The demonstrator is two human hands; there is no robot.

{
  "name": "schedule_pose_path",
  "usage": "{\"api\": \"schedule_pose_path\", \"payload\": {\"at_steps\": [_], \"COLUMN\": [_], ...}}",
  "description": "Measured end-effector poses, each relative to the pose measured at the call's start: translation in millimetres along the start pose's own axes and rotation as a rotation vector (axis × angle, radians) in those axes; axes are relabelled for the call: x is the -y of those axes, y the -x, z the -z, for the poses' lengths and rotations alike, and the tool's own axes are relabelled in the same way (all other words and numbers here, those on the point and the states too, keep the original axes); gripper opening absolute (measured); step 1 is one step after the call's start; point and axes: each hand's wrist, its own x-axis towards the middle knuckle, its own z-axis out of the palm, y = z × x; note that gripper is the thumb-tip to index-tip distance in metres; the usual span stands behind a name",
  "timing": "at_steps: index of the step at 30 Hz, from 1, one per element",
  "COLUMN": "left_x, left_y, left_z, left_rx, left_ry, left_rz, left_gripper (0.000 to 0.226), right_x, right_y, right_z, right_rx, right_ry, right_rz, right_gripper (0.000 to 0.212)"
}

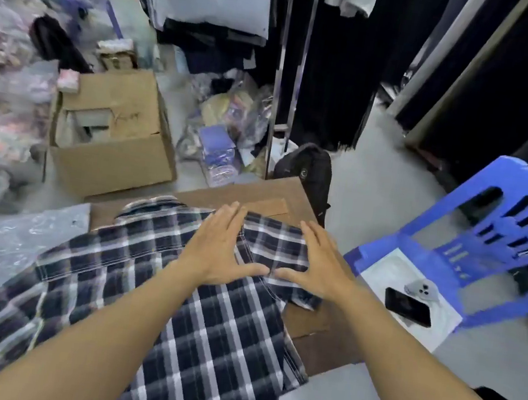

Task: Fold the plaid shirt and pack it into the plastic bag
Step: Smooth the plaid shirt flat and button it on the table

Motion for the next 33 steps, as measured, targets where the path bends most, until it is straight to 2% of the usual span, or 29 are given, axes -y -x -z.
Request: {"api": "schedule_pose_path", "payload": {"at_steps": [2, 6, 15, 19, 21, 27, 33], "left_x": [-3, -6, -16, -17, -18, -19, -14], "left_y": [-1, -2, -18, -21, -22, -20, -17], "left_z": [-11, -38, -52, -50, -50, -48, -51], "left_rx": [0.065, 0.161, 0.249, 0.287, 0.292, 0.293, 0.227], "left_ry": [-0.008, -0.032, -0.093, -0.106, -0.106, -0.089, -0.147], "left_rz": [0.008, 0.039, 0.115, 0.149, 0.156, 0.159, 0.103], "left_gripper": [0.140, 0.153, 0.168, 0.171, 0.172, 0.172, 0.168], "right_x": [-11, -29, -48, -48, -42, 19, 100], "right_y": [-2, -10, -31, -33, -32, -22, -10], "right_z": [-4, -11, 11, 20, 27, 61, 64], "right_rx": [-0.027, -0.068, -0.056, -0.124, -0.125, -0.104, 0.134], "right_ry": [-0.004, -0.080, -0.205, -0.234, -0.239, -0.396, -0.369], "right_rz": [-0.099, -0.250, -0.318, -0.312, -0.278, -0.081, 0.194], "right_gripper": [0.104, 0.067, 0.040, 0.007, 0.021, 0.016, 0.016]}}
